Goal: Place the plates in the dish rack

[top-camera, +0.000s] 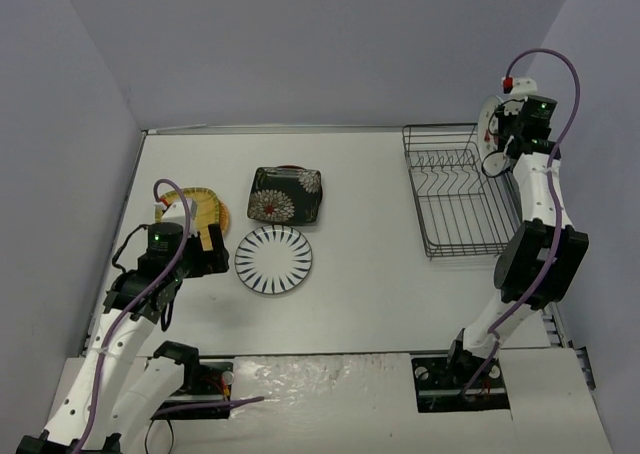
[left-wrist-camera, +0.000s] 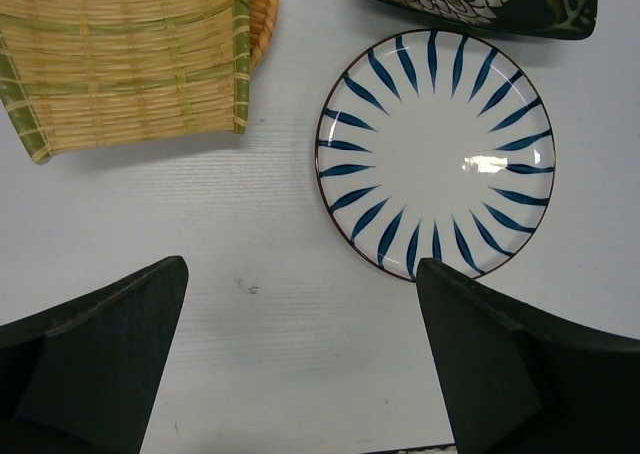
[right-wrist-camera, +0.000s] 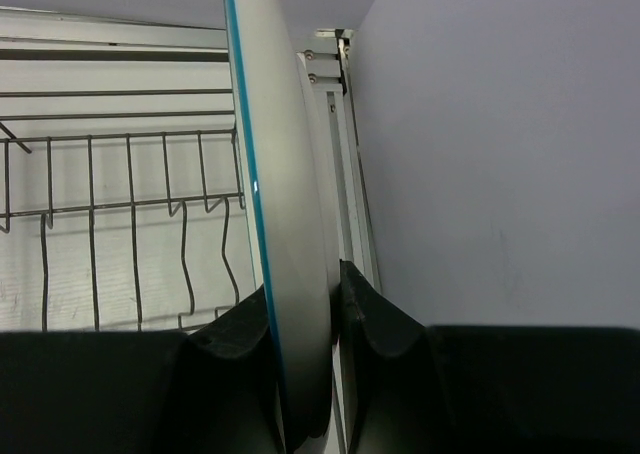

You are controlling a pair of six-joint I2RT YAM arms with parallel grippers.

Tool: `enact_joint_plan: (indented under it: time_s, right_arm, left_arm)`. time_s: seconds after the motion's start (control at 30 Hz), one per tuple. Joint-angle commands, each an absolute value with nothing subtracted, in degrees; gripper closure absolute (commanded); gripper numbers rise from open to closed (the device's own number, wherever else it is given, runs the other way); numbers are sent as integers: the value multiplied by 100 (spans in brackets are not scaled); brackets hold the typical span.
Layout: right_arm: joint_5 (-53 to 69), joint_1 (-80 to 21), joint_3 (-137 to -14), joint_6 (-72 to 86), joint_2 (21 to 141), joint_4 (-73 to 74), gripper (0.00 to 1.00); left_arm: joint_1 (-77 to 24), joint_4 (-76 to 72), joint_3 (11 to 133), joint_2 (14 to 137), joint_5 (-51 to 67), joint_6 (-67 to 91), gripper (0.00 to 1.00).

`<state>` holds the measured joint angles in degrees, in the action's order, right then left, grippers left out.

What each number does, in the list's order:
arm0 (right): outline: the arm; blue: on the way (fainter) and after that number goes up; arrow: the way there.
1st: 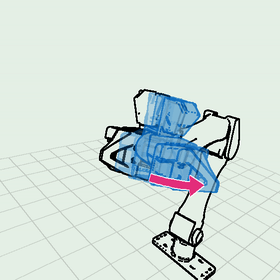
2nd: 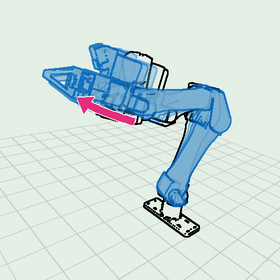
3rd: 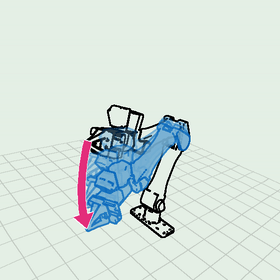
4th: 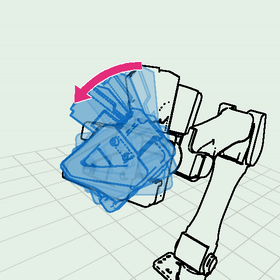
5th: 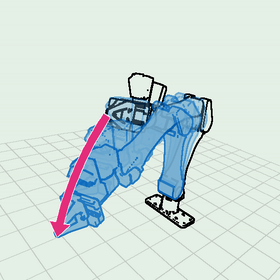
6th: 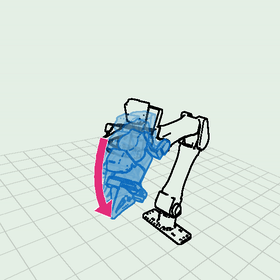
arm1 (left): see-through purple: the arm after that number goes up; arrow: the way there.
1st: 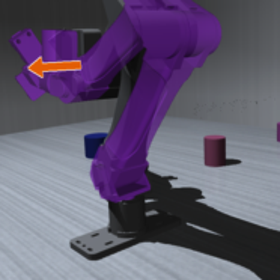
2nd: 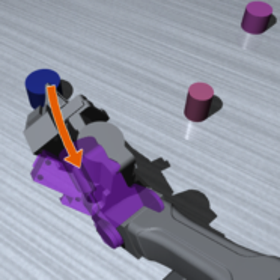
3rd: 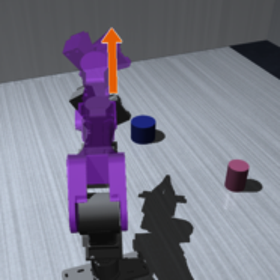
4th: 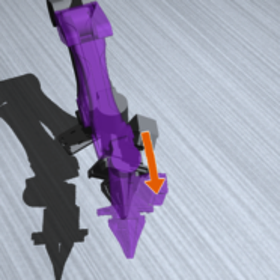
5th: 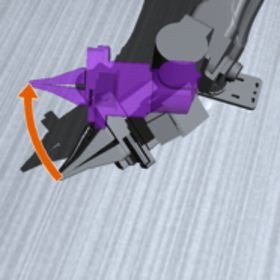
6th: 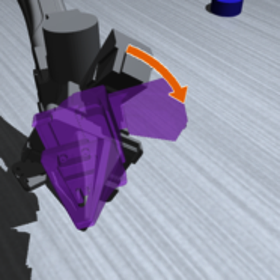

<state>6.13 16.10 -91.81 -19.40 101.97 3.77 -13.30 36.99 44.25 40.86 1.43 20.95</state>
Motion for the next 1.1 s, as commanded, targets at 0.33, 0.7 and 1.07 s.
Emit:
enact_joint_plan:
  time_s: [0.33, 0.7, 1.07]
  right_arm:
    - [1217, 1713, -8608, -1689, 10151, -1008, 100]
    - [1538, 1764, -8380, -1353, 10422, -1046, 87]
    - [1468, 1802, -8328, -1056, 9931, -1072, 24]
  left_arm:
    - [-1248, 3324, 4581, 4106, 132, 1986, 3]
    - [-1248, 3342, 4589, 4177, 124, 2029, 3]
    - [-1253, 3370, 4583, 4249, 141, 2078, 3]
